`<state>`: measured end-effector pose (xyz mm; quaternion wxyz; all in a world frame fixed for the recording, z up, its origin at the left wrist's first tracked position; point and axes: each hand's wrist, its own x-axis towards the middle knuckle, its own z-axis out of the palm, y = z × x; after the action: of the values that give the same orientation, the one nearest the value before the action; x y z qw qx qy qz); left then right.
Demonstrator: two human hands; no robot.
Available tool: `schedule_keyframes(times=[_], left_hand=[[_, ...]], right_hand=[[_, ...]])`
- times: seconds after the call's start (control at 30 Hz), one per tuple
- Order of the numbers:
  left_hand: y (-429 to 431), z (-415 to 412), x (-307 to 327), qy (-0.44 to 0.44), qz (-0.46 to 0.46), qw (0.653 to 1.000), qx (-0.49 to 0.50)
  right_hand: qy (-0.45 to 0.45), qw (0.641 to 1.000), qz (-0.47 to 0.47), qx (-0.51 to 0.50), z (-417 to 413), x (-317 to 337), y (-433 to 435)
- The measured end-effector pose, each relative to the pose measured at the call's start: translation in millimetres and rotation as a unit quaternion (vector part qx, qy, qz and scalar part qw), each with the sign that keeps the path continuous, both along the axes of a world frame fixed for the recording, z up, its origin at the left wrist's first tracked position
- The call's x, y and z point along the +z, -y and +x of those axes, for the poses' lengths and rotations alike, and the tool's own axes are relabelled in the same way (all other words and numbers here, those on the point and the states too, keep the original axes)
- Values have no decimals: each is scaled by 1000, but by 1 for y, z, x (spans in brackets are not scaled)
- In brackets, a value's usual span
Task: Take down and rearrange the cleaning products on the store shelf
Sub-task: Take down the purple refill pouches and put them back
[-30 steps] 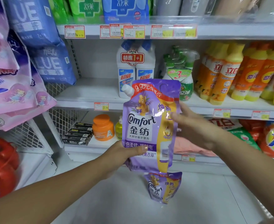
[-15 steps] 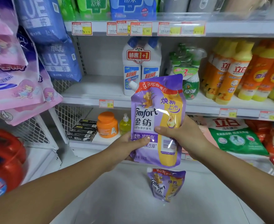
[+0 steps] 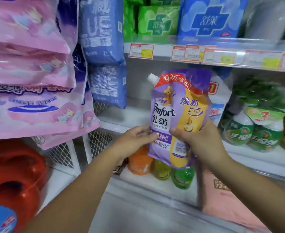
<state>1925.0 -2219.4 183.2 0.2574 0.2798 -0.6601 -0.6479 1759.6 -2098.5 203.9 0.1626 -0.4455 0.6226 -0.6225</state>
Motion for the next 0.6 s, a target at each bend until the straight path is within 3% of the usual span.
schedule_keyframes(times=[0.07, 0.13, 0.2, 0.27, 0.47, 0.6], left_hand=[[37, 3, -15, 75, -121, 982, 121], [67, 6, -38, 187, -278, 919, 208], [87, 6, -60, 234, -367, 870, 231], [100, 1, -76, 239, -390, 854, 247], [108, -24, -100, 206, -368, 855, 302], [114, -30, -116, 197, -400, 840, 310]], right_hand=[[-22, 1000, -6, -13, -3, 3, 36], [-42, 999, -9, -20, -9, 5, 67], [-54, 998, -11, -33, -16, 2, 93], [-56, 997, -20, -53, -22, -4, 116], [-48, 996, -22, -67, -33, -13, 162], [-56, 996, -1, -63, -45, -20, 188]])
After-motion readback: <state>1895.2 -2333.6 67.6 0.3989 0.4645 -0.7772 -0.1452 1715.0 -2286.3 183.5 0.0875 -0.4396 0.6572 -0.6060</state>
